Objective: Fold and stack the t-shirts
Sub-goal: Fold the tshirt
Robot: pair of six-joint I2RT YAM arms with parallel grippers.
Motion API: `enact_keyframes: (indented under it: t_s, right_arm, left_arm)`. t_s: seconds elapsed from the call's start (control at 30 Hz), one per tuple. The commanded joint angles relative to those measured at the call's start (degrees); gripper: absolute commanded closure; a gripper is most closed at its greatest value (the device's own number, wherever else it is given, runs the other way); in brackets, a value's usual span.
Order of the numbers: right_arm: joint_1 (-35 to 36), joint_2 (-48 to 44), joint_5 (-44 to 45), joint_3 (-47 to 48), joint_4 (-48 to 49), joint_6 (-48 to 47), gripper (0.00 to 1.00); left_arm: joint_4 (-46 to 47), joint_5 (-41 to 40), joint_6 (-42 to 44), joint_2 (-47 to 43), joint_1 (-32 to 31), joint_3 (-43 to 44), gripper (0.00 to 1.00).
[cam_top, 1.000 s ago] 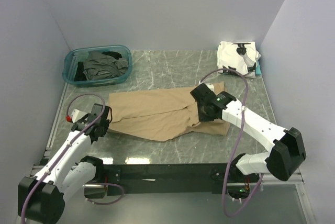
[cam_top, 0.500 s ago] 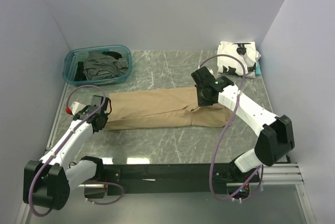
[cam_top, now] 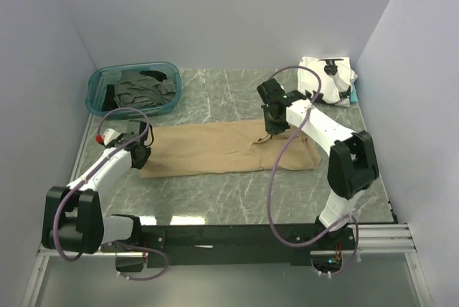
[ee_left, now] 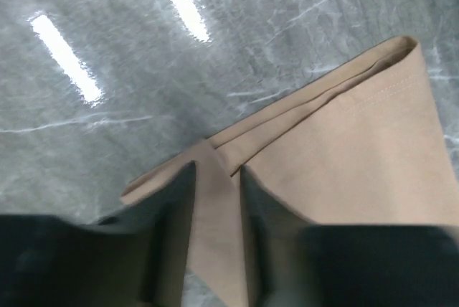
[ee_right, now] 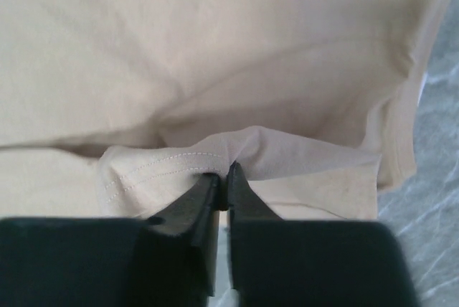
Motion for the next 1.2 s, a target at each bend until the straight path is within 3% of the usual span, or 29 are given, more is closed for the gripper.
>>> enact_keyframes:
  t_s: [0.0,0.03,0.07,0.1,0.13,0.17,0.3,0.4,0.5,0.57,0.67,0.93,1.17]
  right_arm:
    - [-1.74,5.18,-0.03,4.89,4.48,-1.33,0.75]
    - [-1.91,6.06,0.76,6.03,4.31,-1.15,0.67]
    - [-1.83,6.68,1.63,7.69,5.35,-1.15,0.62]
    - [-1.82,7.30,2.43,8.58,5.71,-1.15,0.54]
    - [-1.91,7.30,3.74,9.55,5.71,-0.80,0.37]
    - [-1.83,7.21,4.10,10.69,5.80,-0.71,0.33]
    - [-1.91,0.22,3.49,6.93,7.90,1.39,0.22]
    - [-1.91,-6.73,-1.59,-1.32,11.06,3.41,0.17]
    - [-1.91,-11.58,-13.44,-11.16,16.33,4.21,0.15]
    - [-1.82,-12.82,-19.15,-17.04,20.64,5.70,0.15]
    - [-1.65,-11.69,-21.29,-19.88,23.29,6.32,0.13]
    - [-0.68,-3.60,1.00,-14.62,19.07,3.87,0.16]
    - [-0.60,3.60,4.11,-10.76,18.72,0.08,0.23]
  left_arm:
    - [3.57,1.91,3.43,2.21,1.09,3.18,0.60]
    - [3.84,2.18,3.70,2.56,1.27,3.45,0.48]
    - [3.49,2.35,3.61,2.65,1.44,4.06,0.29]
    - [3.05,2.44,3.79,2.65,1.62,4.59,0.20]
    - [2.61,2.27,4.05,2.48,1.71,5.29,0.12]
    - [2.00,1.92,4.31,2.21,1.71,6.08,0.02]
    - [-2.04,1.21,5.01,-0.94,1.71,9.86,0.01]
    - [-1.00,4.45,7.20,-4.19,1.71,9.17,0.01]
    - [6.79,14.10,12.45,-6.48,1.62,5.83,0.01]
    - [15.59,24.62,14.51,-6.93,1.62,2.42,0.01]
    - [23.15,31.08,15.74,-5.70,-0.04,-0.50,0.00]
    - [22.56,29.16,17.94,3.53,-3.65,-1.29,0.01]
    - [22.21,26.44,18.11,5.90,-3.65,-4.28,0.01]
